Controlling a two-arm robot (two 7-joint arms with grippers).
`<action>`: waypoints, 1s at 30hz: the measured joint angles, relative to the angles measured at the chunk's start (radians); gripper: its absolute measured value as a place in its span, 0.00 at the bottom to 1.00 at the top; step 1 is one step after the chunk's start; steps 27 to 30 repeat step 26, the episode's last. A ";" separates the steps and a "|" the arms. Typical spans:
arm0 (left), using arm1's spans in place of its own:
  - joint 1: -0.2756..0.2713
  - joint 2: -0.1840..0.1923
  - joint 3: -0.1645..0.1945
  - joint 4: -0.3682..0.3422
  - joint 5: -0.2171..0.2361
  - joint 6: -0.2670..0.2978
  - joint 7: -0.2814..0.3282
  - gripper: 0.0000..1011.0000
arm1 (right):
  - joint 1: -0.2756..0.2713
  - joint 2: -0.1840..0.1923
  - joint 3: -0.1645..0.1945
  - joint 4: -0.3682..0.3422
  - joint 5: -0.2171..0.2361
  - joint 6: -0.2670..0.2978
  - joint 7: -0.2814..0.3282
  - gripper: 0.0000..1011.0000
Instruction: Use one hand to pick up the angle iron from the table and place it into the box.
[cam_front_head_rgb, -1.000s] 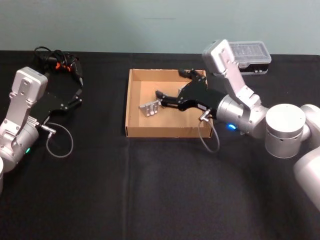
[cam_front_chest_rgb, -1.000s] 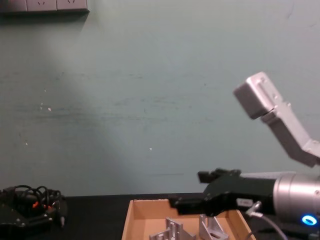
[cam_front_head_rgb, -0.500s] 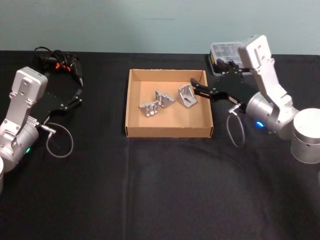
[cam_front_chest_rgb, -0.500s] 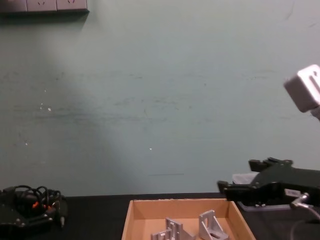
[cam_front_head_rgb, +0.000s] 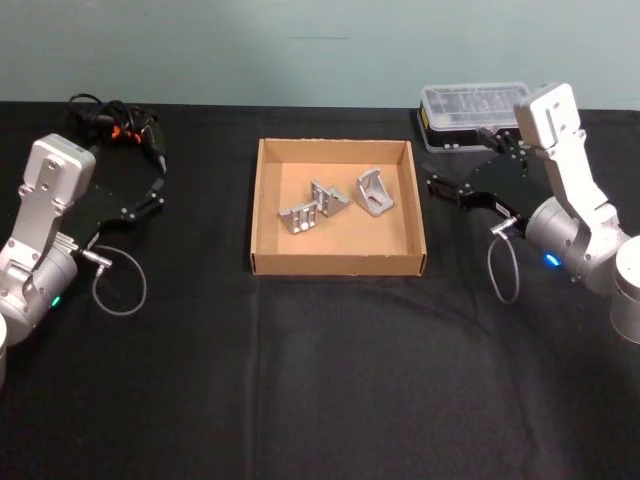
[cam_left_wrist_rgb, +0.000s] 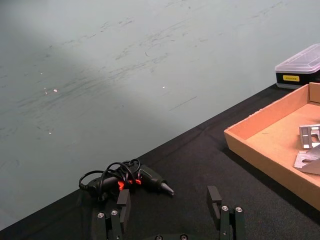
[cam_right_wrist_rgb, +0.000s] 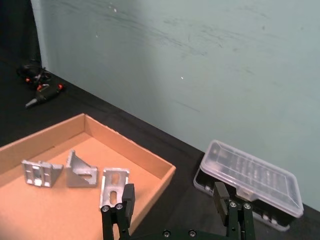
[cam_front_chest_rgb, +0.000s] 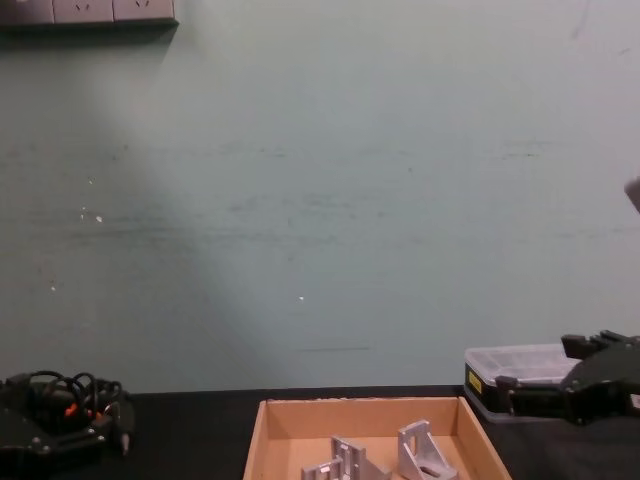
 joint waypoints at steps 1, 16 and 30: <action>0.000 0.000 0.000 0.000 0.000 0.000 0.000 0.99 | -0.002 0.000 0.003 -0.001 -0.001 0.001 0.000 0.99; 0.000 0.000 0.000 0.000 0.000 0.000 0.000 0.99 | -0.003 0.000 0.003 -0.002 -0.002 0.003 -0.001 0.99; 0.000 0.000 0.000 0.000 0.000 0.000 0.000 0.99 | -0.001 0.000 0.001 -0.001 -0.001 0.002 -0.001 0.99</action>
